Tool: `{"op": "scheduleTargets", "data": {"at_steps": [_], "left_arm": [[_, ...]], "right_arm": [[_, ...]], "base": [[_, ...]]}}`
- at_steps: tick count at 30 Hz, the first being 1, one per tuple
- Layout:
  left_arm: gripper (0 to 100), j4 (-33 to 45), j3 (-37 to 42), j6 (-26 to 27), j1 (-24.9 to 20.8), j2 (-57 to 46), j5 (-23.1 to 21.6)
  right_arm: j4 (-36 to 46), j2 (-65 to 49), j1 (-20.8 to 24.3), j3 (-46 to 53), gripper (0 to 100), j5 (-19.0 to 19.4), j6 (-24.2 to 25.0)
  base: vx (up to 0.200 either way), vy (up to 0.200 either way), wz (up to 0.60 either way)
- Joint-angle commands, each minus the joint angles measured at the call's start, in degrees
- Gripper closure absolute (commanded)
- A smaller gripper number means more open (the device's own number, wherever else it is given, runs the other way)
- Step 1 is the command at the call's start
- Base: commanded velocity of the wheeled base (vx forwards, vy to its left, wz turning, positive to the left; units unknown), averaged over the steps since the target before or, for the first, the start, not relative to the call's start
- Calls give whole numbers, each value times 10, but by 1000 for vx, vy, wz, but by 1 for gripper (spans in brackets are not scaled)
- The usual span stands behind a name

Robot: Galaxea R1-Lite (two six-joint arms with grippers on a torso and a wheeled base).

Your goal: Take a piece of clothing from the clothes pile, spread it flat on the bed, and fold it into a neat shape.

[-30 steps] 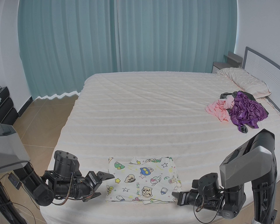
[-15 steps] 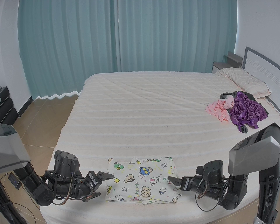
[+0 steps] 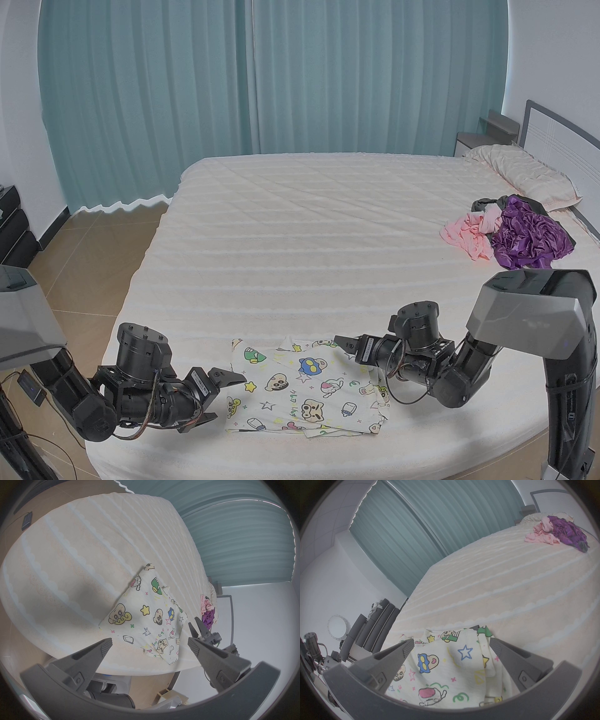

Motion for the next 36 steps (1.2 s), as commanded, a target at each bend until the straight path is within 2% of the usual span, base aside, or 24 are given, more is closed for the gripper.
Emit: {"op": "scheduleTargets", "data": {"at_steps": [1, 15, 16, 36], "left_arm": [[0, 0, -1, 0, -2, 3, 1], [0, 0, -1, 0, -2, 3, 1], [0, 0, -1, 0, -2, 4, 1], [0, 0, -1, 0, -2, 6, 2]], "right_arm": [[5, 63, 6, -45, 0, -1, 1], [12, 81, 3, -74, 0, -3, -3], [13, 83, 2, -79, 100, -3, -3], [19, 81, -36, -89, 100, -21, 2]], "base": [[0, 0, 0], [0, 0, 0], [0, 0, 0], [0, 0, 0]]}}
